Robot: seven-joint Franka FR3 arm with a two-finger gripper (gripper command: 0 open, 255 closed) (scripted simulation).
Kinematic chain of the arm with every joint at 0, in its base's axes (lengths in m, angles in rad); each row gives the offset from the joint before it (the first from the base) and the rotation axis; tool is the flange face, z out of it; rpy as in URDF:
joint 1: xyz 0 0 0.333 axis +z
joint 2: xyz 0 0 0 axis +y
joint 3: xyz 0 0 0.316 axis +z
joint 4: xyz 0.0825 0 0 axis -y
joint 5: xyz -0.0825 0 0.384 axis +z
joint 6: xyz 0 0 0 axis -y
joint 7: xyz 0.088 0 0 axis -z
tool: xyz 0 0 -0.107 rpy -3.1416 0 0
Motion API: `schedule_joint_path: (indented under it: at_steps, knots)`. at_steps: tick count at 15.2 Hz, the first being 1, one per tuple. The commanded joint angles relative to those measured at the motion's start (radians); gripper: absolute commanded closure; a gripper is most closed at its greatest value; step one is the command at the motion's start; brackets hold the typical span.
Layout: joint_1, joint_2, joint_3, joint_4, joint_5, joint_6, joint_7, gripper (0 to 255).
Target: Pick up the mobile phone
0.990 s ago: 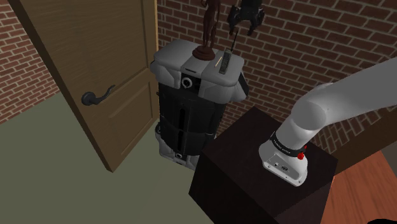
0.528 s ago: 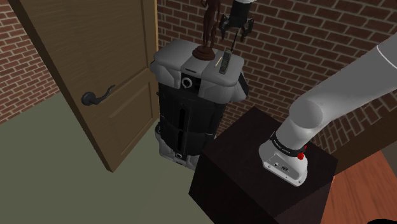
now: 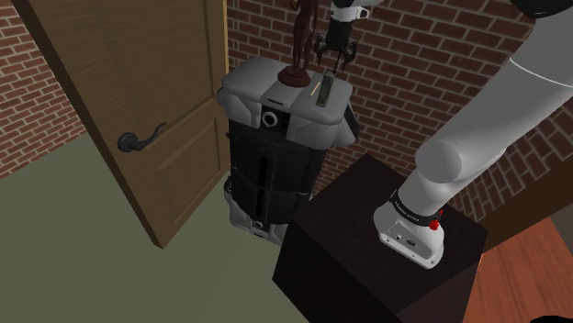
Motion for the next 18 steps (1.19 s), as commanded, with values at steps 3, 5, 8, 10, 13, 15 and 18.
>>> schedule_joint_path:
  at_steps: [3, 5, 8, 10, 13, 15, 18]
  knots:
    - [-0.008, 0.039, -0.007, -0.014, -0.002, 0.050, 0.023, 0]
    - [-0.008, 0.049, -0.008, -0.031, -0.003, 0.076, 0.024, 0]
    - [-0.008, 0.061, -0.008, -0.051, -0.004, 0.109, 0.026, 0]
    - [-0.008, 0.061, -0.008, -0.051, -0.004, 0.109, 0.027, 255]
    - [-0.009, 0.060, -0.008, -0.052, -0.004, 0.109, 0.026, 255]
    - [-0.008, 0.060, -0.008, -0.052, -0.004, 0.109, 0.026, 255]
    - [-0.009, 0.060, -0.008, -0.053, -0.004, 0.110, 0.026, 255]
